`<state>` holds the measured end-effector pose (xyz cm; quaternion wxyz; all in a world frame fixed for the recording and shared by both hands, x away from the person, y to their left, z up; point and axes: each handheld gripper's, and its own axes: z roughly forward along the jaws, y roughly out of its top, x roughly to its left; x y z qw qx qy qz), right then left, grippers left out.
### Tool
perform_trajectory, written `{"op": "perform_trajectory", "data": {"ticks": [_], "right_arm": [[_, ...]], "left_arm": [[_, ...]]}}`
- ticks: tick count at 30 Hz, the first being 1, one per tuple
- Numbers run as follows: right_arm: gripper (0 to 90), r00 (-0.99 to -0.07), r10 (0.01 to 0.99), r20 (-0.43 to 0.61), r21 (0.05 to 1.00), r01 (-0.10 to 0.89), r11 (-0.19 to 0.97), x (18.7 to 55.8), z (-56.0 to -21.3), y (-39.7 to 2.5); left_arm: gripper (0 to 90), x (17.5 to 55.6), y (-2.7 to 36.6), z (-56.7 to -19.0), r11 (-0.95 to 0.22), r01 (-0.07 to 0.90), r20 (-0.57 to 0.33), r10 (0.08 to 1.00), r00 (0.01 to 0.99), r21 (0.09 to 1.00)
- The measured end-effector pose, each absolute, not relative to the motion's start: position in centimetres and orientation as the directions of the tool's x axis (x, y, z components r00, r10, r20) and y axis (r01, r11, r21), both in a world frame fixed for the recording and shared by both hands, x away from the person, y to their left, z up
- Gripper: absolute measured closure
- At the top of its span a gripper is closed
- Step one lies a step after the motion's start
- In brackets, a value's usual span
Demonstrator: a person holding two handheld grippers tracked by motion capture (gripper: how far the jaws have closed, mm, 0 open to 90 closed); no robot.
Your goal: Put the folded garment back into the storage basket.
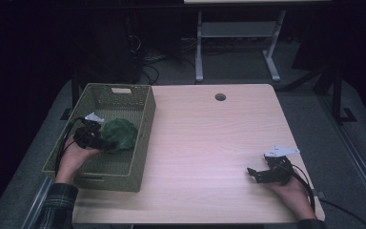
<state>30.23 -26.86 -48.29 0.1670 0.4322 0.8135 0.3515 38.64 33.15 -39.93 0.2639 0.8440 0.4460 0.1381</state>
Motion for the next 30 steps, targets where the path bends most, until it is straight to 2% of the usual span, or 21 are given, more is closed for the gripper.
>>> {"op": "perform_trajectory", "data": {"ticks": [4, 17, 30], "right_arm": [[9.2, -0.571, 0.821, 0.032, 0.716, 0.586, 0.38, 30.2, -48.3, -26.9], [9.2, -0.571, 0.821, 0.032, 0.716, 0.586, 0.379, 30.2, -48.3, -26.9], [9.3, -0.571, 0.82, 0.031, 0.717, 0.585, 0.38, 30.2, -48.3, -26.9]], "left_arm": [[16.8, 38.6, 33.1, -39.8, -0.462, 0.665, -0.004, 0.82, 0.573, 0.586], [14.3, 38.2, 33.4, -39.1, -0.445, 0.64, -0.002, 0.82, 0.572, 0.627], [14.3, 37.4, 31.9, -35.8, -0.435, 0.582, -0.003, 0.799, 0.601, 0.686]]}}
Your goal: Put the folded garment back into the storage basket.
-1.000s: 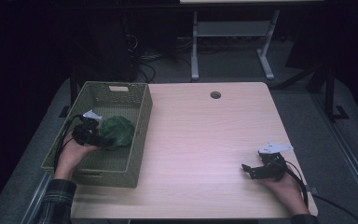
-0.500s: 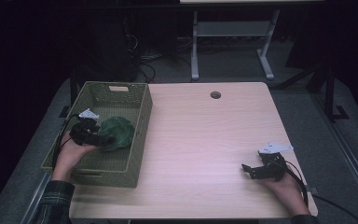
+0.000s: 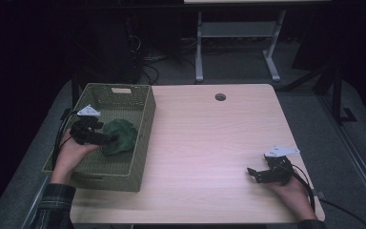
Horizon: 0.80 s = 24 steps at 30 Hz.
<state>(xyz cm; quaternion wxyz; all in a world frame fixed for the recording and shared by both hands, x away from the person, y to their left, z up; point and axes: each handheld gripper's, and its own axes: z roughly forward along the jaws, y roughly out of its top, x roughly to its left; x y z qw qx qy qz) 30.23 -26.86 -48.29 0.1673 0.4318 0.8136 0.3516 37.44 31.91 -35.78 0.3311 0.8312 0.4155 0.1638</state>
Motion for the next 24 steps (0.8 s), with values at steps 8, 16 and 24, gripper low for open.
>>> {"op": "perform_trajectory", "data": {"ticks": [8, 16, 24], "right_arm": [[9.3, -0.571, 0.82, 0.032, 0.716, 0.586, 0.379, 30.2, -48.3, -26.9], [9.3, -0.569, 0.822, 0.036, 0.714, 0.589, 0.377, 30.2, -48.3, -26.8], [9.3, -0.572, 0.82, 0.031, 0.717, 0.584, 0.381, 30.2, -48.3, -26.9]], "left_arm": [[14.4, 37.3, 29.6, -33.8, -0.429, 0.545, -0.024, 0.769, 0.638, 0.72], [14.5, 37.4, 26.3, -33.2, -0.435, 0.518, -0.038, 0.737, 0.674, 0.736], [14.6, 37.0, 22.7, -32.7, -0.465, 0.48, -0.03, 0.694, 0.72, 0.744]]}}
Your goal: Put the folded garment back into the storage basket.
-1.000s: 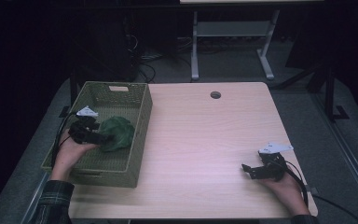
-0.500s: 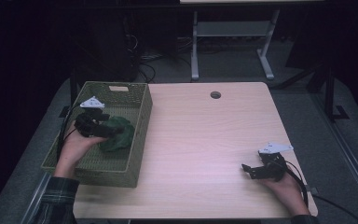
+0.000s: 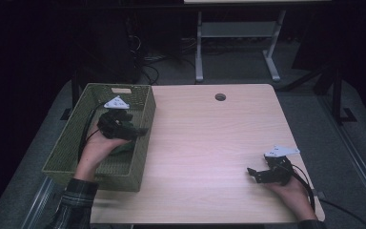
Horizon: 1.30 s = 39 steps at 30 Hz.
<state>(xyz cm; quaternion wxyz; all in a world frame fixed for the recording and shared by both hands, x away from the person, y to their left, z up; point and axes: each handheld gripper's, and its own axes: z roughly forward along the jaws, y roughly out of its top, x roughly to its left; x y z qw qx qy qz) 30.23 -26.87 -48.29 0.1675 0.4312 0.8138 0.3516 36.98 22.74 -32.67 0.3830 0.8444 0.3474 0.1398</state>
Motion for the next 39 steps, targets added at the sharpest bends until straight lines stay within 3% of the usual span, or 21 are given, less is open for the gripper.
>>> {"op": "perform_trajectory", "data": {"ticks": [15, 39], "right_arm": [[9.3, -0.572, 0.819, 0.03, 0.717, 0.583, 0.381, 30.2, -48.3, -26.9], [9.3, -0.572, 0.82, 0.03, 0.717, 0.584, 0.381, 30.2, -48.3, -26.9]], "left_arm": [[14.8, 36.7, 16.6, -33.5, -0.482, 0.451, -0.047, 0.642, 0.765, 0.751], [14.9, 35.1, 9.0, -39.8, -0.531, 0.39, -0.029, 0.565, 0.825, 0.752]]}}
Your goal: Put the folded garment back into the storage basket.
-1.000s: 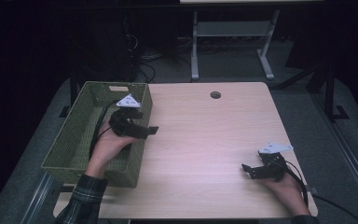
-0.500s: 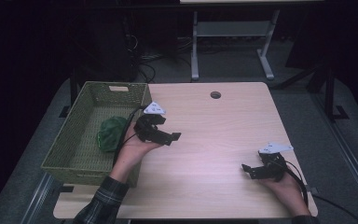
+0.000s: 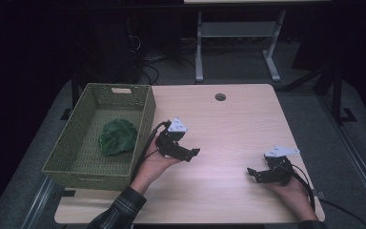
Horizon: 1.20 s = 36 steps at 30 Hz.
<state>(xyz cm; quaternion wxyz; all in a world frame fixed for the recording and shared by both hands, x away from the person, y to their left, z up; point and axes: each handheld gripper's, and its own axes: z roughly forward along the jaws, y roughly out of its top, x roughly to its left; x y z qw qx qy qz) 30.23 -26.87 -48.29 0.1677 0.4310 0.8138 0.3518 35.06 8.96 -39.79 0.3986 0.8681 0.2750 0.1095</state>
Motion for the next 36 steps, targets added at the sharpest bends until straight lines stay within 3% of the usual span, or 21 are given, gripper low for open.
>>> {"op": "perform_trajectory", "data": {"ticks": [19, 36], "right_arm": [[9.2, -0.572, 0.82, 0.03, 0.717, 0.584, 0.381, 30.2, -48.3, -26.9], [9.2, -0.571, 0.82, 0.031, 0.717, 0.585, 0.38, 30.2, -48.3, -26.9]], "left_arm": [[14.9, 34.5, 7.7, -46.1, -0.591, 0.379, 0.01, 0.549, 0.836, 0.712], [14.7, 34.6, 7.9, -47.9, -0.586, 0.372, 0.004, 0.54, 0.842, 0.72]]}}
